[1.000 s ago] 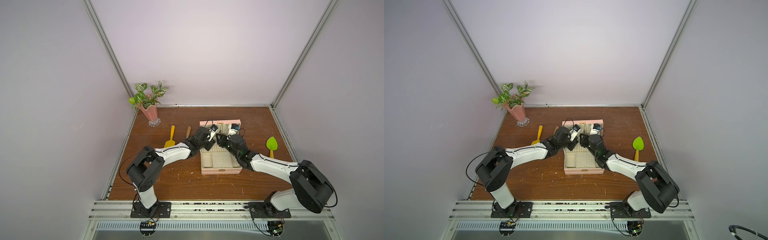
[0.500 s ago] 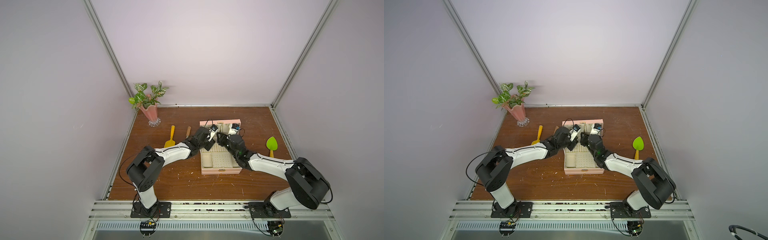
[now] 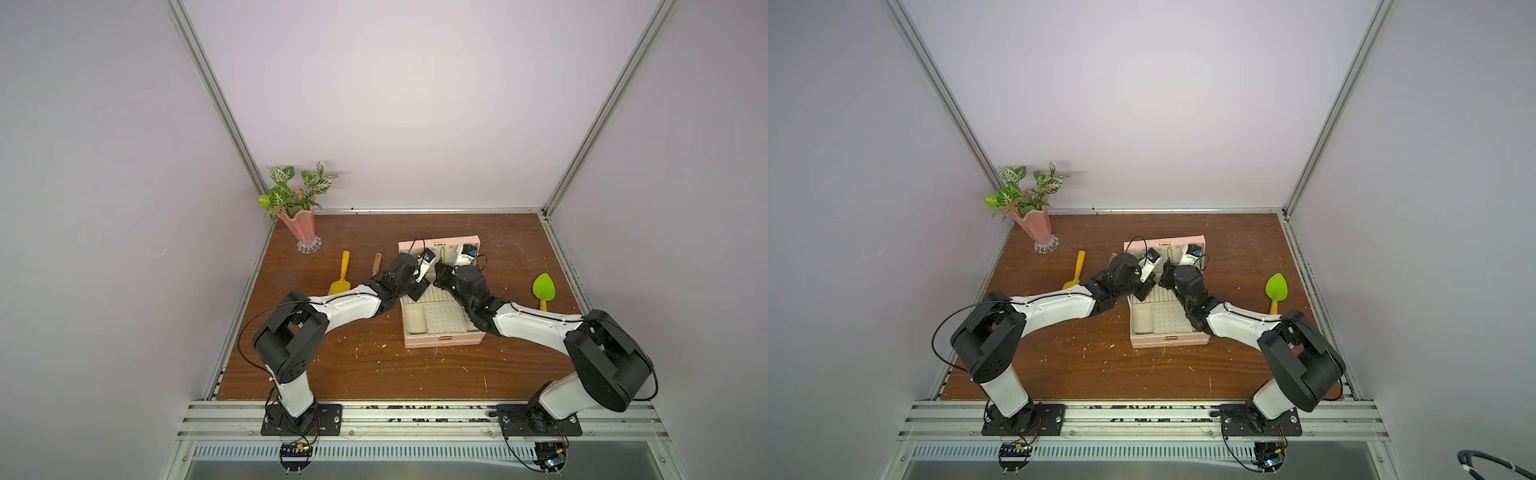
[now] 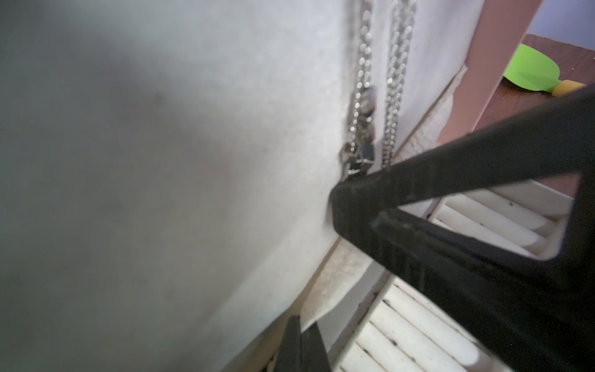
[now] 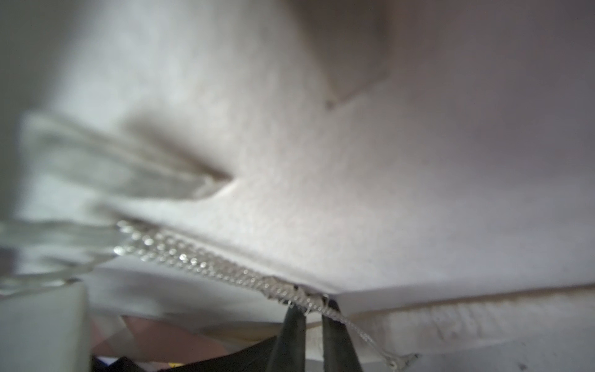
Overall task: Put jewelry chain into jewelry box
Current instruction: Adjust the necklace in the storage slot.
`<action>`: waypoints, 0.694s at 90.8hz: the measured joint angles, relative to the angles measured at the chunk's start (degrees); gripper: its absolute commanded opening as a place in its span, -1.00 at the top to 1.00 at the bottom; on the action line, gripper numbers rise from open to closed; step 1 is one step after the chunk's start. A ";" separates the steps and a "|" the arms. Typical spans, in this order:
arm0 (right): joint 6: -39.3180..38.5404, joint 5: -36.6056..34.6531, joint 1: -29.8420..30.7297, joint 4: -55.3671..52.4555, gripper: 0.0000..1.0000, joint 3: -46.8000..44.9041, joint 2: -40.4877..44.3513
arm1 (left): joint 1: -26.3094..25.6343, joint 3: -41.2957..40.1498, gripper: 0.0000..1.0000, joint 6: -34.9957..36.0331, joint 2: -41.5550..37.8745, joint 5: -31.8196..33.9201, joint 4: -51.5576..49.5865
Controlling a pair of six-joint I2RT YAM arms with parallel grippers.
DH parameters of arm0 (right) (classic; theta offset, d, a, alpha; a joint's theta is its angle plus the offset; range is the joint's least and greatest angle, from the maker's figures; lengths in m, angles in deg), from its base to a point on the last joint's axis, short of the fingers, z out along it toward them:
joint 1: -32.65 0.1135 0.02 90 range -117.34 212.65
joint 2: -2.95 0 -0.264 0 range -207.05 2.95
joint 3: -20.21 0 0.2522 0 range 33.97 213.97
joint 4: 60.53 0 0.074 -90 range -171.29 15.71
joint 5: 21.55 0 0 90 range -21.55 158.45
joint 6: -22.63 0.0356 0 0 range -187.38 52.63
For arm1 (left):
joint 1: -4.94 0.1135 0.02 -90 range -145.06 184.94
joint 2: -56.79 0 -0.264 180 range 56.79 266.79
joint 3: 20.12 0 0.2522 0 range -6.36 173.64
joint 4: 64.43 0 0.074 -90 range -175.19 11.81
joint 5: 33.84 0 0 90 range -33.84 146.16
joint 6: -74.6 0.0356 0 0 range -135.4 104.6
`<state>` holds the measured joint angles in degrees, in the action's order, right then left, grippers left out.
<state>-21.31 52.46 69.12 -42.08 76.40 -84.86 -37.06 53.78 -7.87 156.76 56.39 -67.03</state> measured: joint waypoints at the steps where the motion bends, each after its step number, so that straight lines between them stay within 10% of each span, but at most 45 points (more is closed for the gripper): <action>1: 0.15 -0.02 0.00 0.00 0.89 0.02 0.00 | 0.00 0.00 0.97 0.00 0.00 0.02 0.00; 63: -0.37 4.48 -0.50 -1.42 1.00 -2.95 5.64 | 0.00 -0.15 0.97 -0.24 0.00 0.48 0.46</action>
<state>-21.68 56.94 68.62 -43.50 73.45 -79.22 -37.06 53.63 -8.11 156.76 56.87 -66.57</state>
